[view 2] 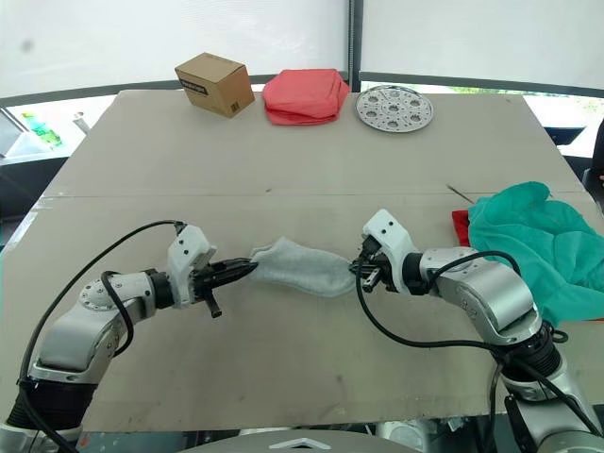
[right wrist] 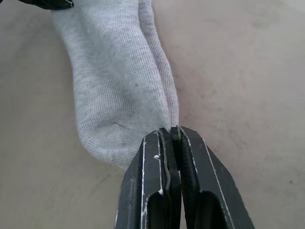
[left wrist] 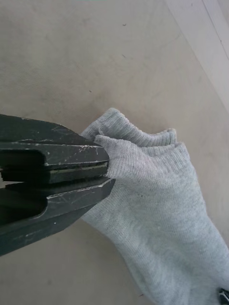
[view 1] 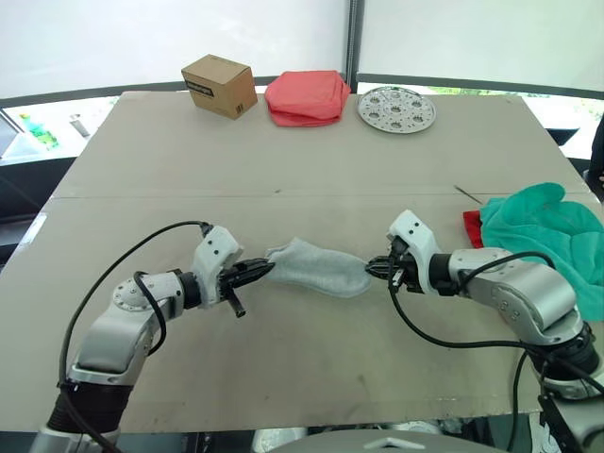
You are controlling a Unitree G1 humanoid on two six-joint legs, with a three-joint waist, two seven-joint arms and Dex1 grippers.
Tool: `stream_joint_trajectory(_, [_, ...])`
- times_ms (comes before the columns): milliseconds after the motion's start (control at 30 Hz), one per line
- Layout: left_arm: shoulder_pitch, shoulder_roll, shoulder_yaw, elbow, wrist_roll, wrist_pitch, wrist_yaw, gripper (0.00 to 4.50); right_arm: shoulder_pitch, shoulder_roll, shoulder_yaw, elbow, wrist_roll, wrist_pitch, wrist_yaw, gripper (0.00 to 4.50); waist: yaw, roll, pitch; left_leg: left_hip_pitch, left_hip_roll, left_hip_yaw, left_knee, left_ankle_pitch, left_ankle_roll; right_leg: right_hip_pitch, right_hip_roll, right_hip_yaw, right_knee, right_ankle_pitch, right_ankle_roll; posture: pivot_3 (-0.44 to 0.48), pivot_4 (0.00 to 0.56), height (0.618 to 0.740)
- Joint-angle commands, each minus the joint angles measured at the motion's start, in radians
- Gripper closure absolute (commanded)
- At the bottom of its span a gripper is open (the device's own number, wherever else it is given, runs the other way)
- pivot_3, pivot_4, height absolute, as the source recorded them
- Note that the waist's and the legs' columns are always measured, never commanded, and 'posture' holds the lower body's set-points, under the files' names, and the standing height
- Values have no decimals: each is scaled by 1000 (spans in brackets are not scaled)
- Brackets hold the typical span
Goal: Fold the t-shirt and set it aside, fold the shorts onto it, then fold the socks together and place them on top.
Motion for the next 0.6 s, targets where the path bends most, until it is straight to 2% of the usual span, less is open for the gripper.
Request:
stream_joint_trajectory(33, [-14, -20, 17, 22, -2, -36, 3, 3423, 12, -5, 14, 8, -31, -81, 4, 4184, 0, 0, 0, 0, 0, 0, 0, 0, 0, 0, 0, 0, 0, 0, 0, 0, 150, 740])
stream_joint_trajectory(100, [-8, -23, 48, 32, -21, -27, 2, 2548, 28, -24, 26, 9, -56, -120, 8, 3579, 0, 0, 0, 0, 0, 0, 0, 0, 0, 0, 0, 0, 0, 0, 1, 0, 150, 740])
stream_joint_trajectory(167, [-6, -31, 114, 32, -98, 21, -5, 1471, 49, -42, 11, -4, -87, -172, -4, 2532, 0, 0, 0, 0, 0, 0, 0, 0, 0, 0, 0, 0, 0, 0, 1, 0, 150, 740])
stream_joint_trajectory(200, [-7, -35, 152, 29, -146, 44, -13, 1120, 64, -54, -16, -17, -82, -197, 7, 2198, 1, 0, 0, 0, 1, 0, 0, 0, 0, 0, 0, 0, 0, 0, 1, 0, 150, 740])
stream_joint_trajectory(300, [-14, -37, 216, 9, -266, 128, -34, 1120, 103, -77, -101, -46, -41, -254, 53, 2198, 1, 0, 0, -1, 2, 0, 0, 0, 0, 0, 0, 0, 0, 0, 1, 0, 150, 740])
stream_joint_trajectory(400, [-40, -60, 215, -42, -352, 203, -20, 2105, 123, -53, -183, -59, 31, -276, 82, 3227, 1, 0, 0, 0, 2, 0, 0, 0, 0, 0, 0, 0, 0, -1, 2, 0, 150, 740])
stream_joint_trajectory(500, [-54, -106, 107, -86, -314, 210, 15, 3521, 98, 4, -141, -63, 52, -341, 119, 4500, 0, -1, 0, 1, 2, 0, 0, 0, 0, 1, 0, 0, 0, 0, 2, 0, 150, 740])
stream_joint_trajectory(567, [-74, -145, 25, -60, -235, 184, 63, 4445, 69, 40, -59, -22, 1, -399, 134, 4500, 0, -1, 0, 2, 0, 0, 0, 0, 0, 2, 0, 1, 0, 0, 1, 0, 150, 740])
stream_joint_trajectory(600, [-85, -173, -7, -36, -206, 164, 83, 4481, 49, 71, -19, 21, -30, -432, 130, 4500, -1, -1, 0, 2, -1, 1, 0, 0, 0, 2, 1, 1, 0, 0, 1, 0, 150, 740])
